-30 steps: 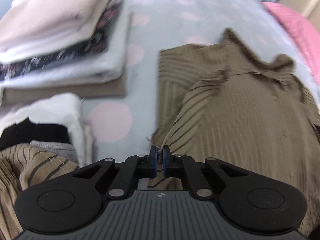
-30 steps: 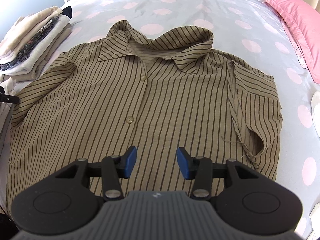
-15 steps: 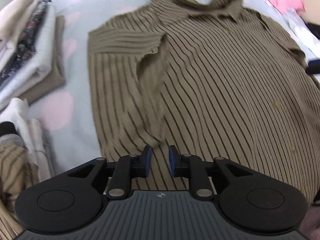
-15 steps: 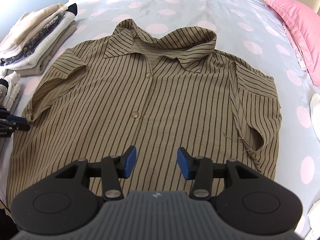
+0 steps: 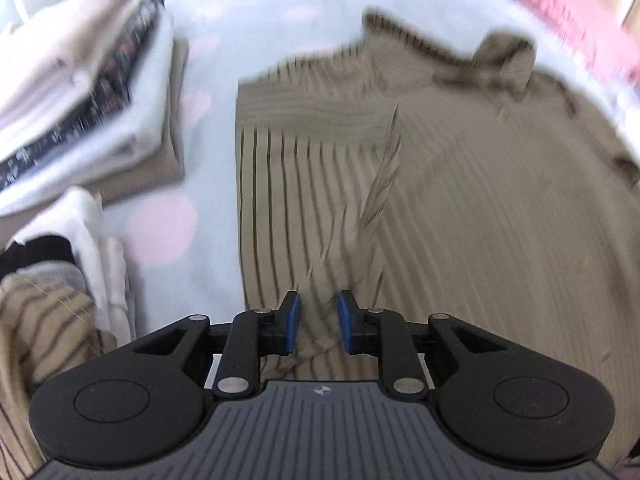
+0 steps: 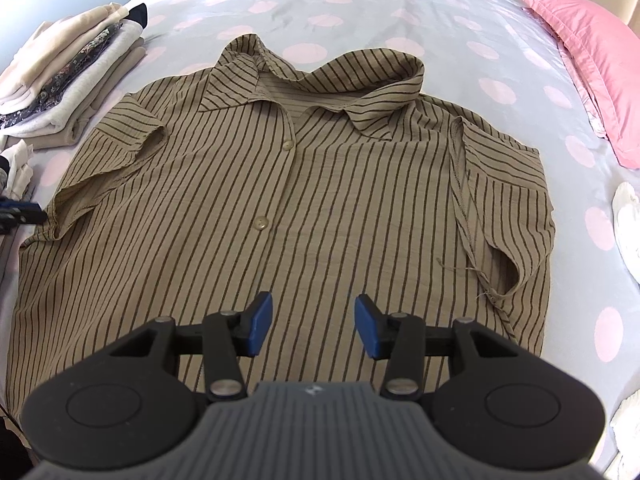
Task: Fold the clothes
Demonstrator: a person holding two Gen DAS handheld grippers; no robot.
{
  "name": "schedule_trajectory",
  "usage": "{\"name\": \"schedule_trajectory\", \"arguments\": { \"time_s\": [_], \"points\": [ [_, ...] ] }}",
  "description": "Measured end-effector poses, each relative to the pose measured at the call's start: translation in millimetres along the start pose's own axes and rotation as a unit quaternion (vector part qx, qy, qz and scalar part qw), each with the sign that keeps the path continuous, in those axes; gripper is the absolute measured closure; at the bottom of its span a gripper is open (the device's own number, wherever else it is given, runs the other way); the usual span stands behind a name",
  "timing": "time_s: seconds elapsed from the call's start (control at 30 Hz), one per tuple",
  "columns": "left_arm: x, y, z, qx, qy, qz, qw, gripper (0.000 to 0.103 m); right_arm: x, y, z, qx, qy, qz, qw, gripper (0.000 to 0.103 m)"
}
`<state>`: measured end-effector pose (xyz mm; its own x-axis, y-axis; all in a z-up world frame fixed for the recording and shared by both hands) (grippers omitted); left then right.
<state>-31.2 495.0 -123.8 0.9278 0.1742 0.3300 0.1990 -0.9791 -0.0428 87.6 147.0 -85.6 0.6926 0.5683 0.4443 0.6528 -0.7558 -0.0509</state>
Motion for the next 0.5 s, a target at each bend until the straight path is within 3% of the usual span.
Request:
{"name": "schedule_trajectory", "arguments": {
  "time_s": [0.07, 0.17, 0.23, 0.33, 0.5],
  "points": [
    [-1.2, 2.5, 10.3, 0.009, -0.028, 0.009, 0.9995, 0.085, -0.3, -0.6, 1.4, -0.003, 0.000, -0.004, 1.000, 0.054],
    [4.2, 1.2, 8.7, 0.012, -0.027, 0.008, 0.9995, 0.085, 0.1, -0.4, 6.2, -0.005, -0.006, -0.006, 1.000, 0.054],
    [13.9, -3.0, 0.1, 0.001, -0.010, -0.004, 0.9999, 0.084, 0.8, -0.2, 9.9, -0.006, -0.011, -0.005, 1.000, 0.054],
    [36.4, -13.5, -14.5, -0.002, 0.027, -0.022, 0.9994, 0.076, 1.4, 0.5, 14.6, -0.006, -0.018, -0.007, 1.000, 0.054],
    [86.5, -45.7, -17.3, 0.024, 0.062, -0.080, 0.9946, 0.072, 0.5, 1.0, 21.8, -0.004, -0.030, -0.006, 1.000, 0.053]
  ]
}}
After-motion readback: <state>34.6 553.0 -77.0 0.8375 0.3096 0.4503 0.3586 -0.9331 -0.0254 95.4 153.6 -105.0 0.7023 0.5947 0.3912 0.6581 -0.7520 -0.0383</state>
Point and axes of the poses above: each gripper's, at about its wrist camera, not at the fingertips, and z roughly the way its jaws point, y to its right, x to its top, the point moved 2 cm from there along z, roughly the way its jaws point, and after that the axes turned 3 degrees about z, right-handed, at the moved point
